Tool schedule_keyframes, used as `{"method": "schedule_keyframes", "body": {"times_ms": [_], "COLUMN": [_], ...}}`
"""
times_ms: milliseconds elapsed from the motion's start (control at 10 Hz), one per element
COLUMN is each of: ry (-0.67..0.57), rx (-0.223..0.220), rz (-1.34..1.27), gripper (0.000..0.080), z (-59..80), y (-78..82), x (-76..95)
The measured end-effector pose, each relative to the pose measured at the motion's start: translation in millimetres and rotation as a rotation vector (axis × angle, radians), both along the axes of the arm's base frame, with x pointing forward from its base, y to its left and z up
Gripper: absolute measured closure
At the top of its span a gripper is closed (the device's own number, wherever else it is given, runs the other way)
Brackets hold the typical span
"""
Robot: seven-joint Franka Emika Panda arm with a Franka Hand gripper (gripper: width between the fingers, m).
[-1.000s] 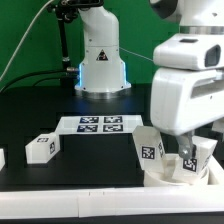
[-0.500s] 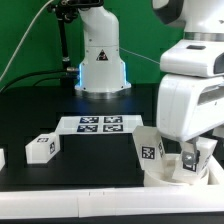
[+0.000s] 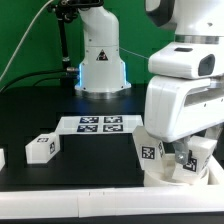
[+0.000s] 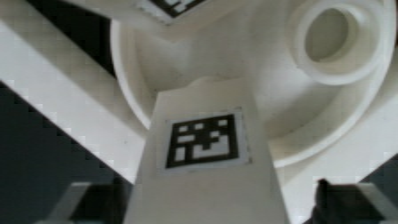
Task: Assemble stool
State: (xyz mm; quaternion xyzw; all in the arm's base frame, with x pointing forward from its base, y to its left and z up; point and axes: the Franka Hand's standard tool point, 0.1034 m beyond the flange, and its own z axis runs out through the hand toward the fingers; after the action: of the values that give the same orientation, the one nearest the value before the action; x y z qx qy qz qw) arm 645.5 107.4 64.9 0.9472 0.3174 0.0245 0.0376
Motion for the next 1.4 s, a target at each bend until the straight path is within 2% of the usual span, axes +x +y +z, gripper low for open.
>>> {"method": "schedule_keyframes", "body": {"times_ms": [100, 200, 400, 500, 600, 800, 1000, 1400], "ry": [-0.003, -0.008, -0.018, -0.062, -0.075, -0.083, -0.036, -0.037], "rx": [0.004, 0.01, 0.02, 0.053, 0.085, 0.16, 0.23, 0.237], "rz": [-0.05, -0.142, -0.253, -0.365, -0.515, -0.873, -1.073, -1.335], "gripper": [0.0363, 0.0464, 0.0464, 0.0464, 0.0464, 0.0464, 0.0464, 0.0463], "z": [0.0, 0.1, -0.4, -0.3, -0.2, -0.6, 0.4, -1.0], "y": [-0.2, -0.6, -2.7, -15.6, -29.1, -36.3, -44.4, -48.8], "x": [0.1, 0.2, 1.2, 10.7, 11.9, 9.8, 9.3, 6.6]}}
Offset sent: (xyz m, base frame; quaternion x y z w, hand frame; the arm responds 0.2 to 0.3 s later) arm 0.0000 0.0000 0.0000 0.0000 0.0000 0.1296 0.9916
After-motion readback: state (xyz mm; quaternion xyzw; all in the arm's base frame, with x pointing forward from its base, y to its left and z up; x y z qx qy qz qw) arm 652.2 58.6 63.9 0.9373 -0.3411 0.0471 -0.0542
